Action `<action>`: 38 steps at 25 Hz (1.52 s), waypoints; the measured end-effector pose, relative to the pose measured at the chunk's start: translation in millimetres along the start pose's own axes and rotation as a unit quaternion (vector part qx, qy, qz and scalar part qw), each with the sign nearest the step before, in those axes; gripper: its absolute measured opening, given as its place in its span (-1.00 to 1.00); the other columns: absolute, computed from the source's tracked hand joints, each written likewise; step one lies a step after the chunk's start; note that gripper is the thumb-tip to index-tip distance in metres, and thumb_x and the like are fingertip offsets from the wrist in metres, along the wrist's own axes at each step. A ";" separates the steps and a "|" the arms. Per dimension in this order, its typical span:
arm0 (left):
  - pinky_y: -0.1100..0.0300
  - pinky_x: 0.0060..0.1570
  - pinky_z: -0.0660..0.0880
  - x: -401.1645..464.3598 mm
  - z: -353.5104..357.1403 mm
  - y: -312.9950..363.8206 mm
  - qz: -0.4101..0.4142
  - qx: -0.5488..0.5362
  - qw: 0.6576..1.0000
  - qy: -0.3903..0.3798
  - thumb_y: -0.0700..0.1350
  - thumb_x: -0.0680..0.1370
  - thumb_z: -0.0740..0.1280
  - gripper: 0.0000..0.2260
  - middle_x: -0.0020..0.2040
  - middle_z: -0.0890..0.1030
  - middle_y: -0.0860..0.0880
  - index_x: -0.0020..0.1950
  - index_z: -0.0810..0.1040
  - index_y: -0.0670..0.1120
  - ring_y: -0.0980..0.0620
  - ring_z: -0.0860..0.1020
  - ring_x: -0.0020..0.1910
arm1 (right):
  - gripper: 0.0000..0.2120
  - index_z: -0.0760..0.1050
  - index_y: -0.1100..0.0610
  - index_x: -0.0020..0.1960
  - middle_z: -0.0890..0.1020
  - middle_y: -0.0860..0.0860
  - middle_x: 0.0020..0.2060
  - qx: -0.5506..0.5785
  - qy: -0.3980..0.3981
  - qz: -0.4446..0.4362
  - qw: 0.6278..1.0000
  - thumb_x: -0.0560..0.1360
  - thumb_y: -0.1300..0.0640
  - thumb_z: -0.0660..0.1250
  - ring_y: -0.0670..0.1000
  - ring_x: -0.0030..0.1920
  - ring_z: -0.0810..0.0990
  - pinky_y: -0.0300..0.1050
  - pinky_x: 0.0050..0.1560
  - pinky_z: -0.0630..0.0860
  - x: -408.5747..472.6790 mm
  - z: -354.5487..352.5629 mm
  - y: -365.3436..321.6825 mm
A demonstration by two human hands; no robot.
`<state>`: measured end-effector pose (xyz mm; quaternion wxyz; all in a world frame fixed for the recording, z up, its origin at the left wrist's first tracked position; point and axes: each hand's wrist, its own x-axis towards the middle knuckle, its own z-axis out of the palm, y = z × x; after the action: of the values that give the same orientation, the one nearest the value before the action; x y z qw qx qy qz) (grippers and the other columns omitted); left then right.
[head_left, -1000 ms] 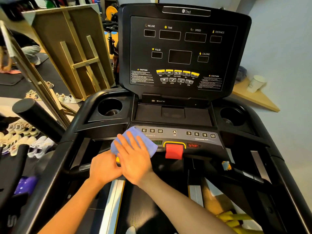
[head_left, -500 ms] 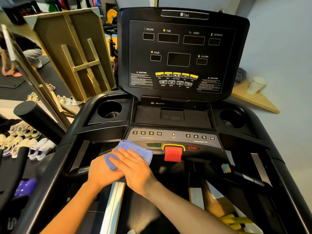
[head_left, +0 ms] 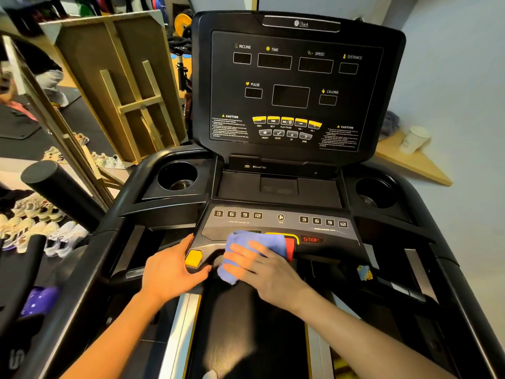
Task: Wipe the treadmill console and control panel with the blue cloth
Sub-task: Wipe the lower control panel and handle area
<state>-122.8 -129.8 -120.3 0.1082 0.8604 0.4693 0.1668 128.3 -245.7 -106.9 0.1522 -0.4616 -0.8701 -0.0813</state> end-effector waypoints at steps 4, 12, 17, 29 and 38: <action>0.34 -0.31 0.51 -1.0 -3.0 3.0 -0.001 -0.005 1.000 0.010 0.45 0.34 0.27 -0.23 -0.08 0.70 0.13 0.43 0.45 0.04 0.14 0.65 -0.21 | -0.48 0.48 0.08 0.43 0.49 0.04 0.44 -0.028 -0.005 0.000 1.000 0.51 0.32 0.16 0.04 0.52 0.33 0.06 0.52 0.21 -31.5 -13.4 17.7; 0.40 -0.29 0.45 -0.7 -3.0 3.6 -0.012 -0.004 1.000 0.011 0.46 0.33 0.26 -0.22 -0.05 0.70 0.14 0.43 0.45 0.05 0.12 0.66 -0.17 | -0.44 0.39 0.06 0.50 0.41 0.00 0.49 0.004 0.019 0.094 0.995 0.51 0.31 0.15 0.00 0.56 0.23 0.01 0.59 0.00 -45.0 -7.3 11.7; 0.42 -0.32 0.41 -0.3 -3.2 4.3 -0.021 0.005 1.000 0.002 0.45 0.33 0.27 -0.23 -0.08 0.70 0.15 0.43 0.44 0.06 0.14 0.65 -0.20 | -0.47 0.41 0.15 0.49 0.38 0.07 0.51 0.077 0.099 0.258 0.958 0.53 0.35 0.16 0.06 0.57 0.22 0.00 0.58 0.02 8.3 0.7 -14.6; 0.30 -0.36 0.51 -1.0 -11.9 13.5 -0.011 -0.018 1.000 0.023 0.27 0.34 0.37 -0.55 -0.33 0.60 0.19 0.18 0.52 0.17 0.19 0.56 -0.39 | -0.48 0.54 0.15 0.38 0.52 0.12 0.40 0.064 0.063 0.117 0.989 0.70 0.17 -0.14 0.15 0.48 0.37 -0.06 0.60 -0.13 70.1 31.1 -39.2; 0.37 -0.40 0.38 -1.5 -9.2 10.3 0.000 -0.018 0.999 0.038 0.44 0.33 0.30 -0.28 -0.33 0.64 0.14 0.30 0.57 -0.03 0.14 0.62 -0.37 | -0.44 0.47 0.09 0.44 0.46 0.08 0.46 0.044 -0.004 0.011 0.999 0.46 0.32 0.36 0.21 0.50 0.35 0.05 0.56 -0.07 37.5 18.9 -24.5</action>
<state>-119.2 -136.3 -108.6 0.1058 0.8512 0.4702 0.2076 84.6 -224.9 -111.9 0.1704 -0.4642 -0.8683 -0.0394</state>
